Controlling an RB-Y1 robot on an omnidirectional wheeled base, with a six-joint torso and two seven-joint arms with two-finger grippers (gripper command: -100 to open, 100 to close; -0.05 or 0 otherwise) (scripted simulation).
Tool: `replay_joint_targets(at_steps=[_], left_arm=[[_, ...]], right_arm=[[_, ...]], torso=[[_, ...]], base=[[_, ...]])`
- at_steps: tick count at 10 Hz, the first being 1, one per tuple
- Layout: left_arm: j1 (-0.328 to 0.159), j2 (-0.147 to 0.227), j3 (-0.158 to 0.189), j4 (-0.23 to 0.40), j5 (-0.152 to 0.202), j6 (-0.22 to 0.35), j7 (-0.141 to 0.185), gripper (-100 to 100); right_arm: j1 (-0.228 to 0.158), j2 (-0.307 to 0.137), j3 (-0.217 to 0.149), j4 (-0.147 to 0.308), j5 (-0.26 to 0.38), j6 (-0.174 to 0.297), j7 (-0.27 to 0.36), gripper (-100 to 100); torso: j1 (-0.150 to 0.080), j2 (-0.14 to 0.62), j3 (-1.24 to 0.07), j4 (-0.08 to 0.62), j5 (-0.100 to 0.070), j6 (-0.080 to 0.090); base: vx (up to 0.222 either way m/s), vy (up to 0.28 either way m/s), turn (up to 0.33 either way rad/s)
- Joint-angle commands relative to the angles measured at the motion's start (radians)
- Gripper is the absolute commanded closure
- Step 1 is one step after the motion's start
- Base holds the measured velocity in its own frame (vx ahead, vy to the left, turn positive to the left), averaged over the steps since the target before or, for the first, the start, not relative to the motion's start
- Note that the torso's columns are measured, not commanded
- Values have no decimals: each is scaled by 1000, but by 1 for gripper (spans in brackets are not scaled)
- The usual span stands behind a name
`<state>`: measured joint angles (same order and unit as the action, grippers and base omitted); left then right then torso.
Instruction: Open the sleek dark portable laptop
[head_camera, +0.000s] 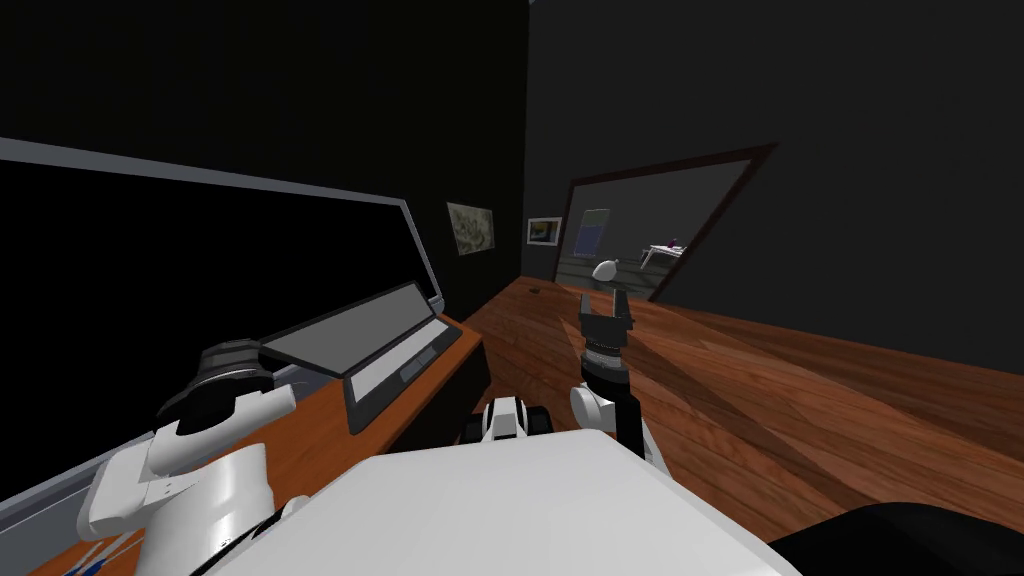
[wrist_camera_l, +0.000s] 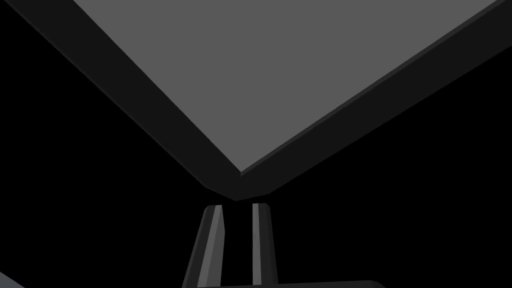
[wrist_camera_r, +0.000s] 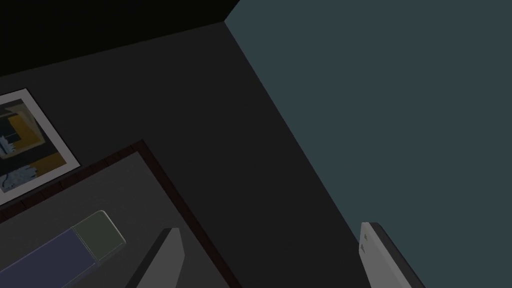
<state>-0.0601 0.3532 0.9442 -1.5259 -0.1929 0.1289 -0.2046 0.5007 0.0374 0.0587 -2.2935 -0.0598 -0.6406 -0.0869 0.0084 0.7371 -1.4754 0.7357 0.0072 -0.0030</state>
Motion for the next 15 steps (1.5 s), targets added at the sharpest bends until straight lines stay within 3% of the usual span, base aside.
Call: replay_joint_targets(at_steps=[1, 3, 4, 6, 7, 9, 10, 12, 13, 15], left_arm=[[-62, -63, 57, 38, -33, -79, -66, 100], [-74, -73, 64, 38, -33, -129, -82, 100], [-123, -119, 111, 69, -60, -163, -128, 100], [-135, -127, 116, 69, -60, -213, -142, 100], [-184, -168, 164, 99, -87, -254, -188, 100], [-196, -181, 168, 99, -87, -297, -203, 100], [-245, -225, 214, 129, -113, -339, -249, 100], [-257, -235, 220, 129, -113, -381, -263, 100], [-302, -276, 261, 159, -140, -418, -305, 100], [-317, -288, 273, 159, -140, -465, -323, 100]], right_arm=[[0, 0, 0, 0, 0, 0, 0, 0], [0, 0, 0, 0, 0, 0, 0, 0], [0, 0, 0, 0, 0, 0, 0, 0], [0, 0, 0, 0, 0, 0, 0, 0], [0, 0, 0, 0, 0, 0, 0, 0], [0, 0, 0, 0, 0, 0, 0, 0], [0, 0, 0, 0, 0, 0, 0, 0], [0, 0, 0, 0, 0, 0, 0, 0], [0, 0, 0, 0, 0, 0, 0, 0], [0, 0, 0, 0, 0, 0, 0, 0]], torso=[[-2, -2, -2, 0, -2, -1], [-2, -2, -2, -1, -1, 3], [-3, -4, -3, 0, -3, 2], [0, -4, -3, -1, 0, 4], [-2, -5, -3, -1, -2, 3], [-1, -4, -2, -1, 0, 5], [0, -5, -3, -2, 0, 2], [0, -1, 0, -2, 3, 2], [1, -3, -1, -2, 1, -1], [4, -4, -2, -3, 5, 3]], base=[[-97, 39, -101], [-78, 27, -47], [-81, 53, -98], [-71, 27, -50], [-93, 21, -107], [-68, 30, -52], [-84, 48, -118], [-78, 32, -56], [-83, 33, -93], [-80, 20, -51]])
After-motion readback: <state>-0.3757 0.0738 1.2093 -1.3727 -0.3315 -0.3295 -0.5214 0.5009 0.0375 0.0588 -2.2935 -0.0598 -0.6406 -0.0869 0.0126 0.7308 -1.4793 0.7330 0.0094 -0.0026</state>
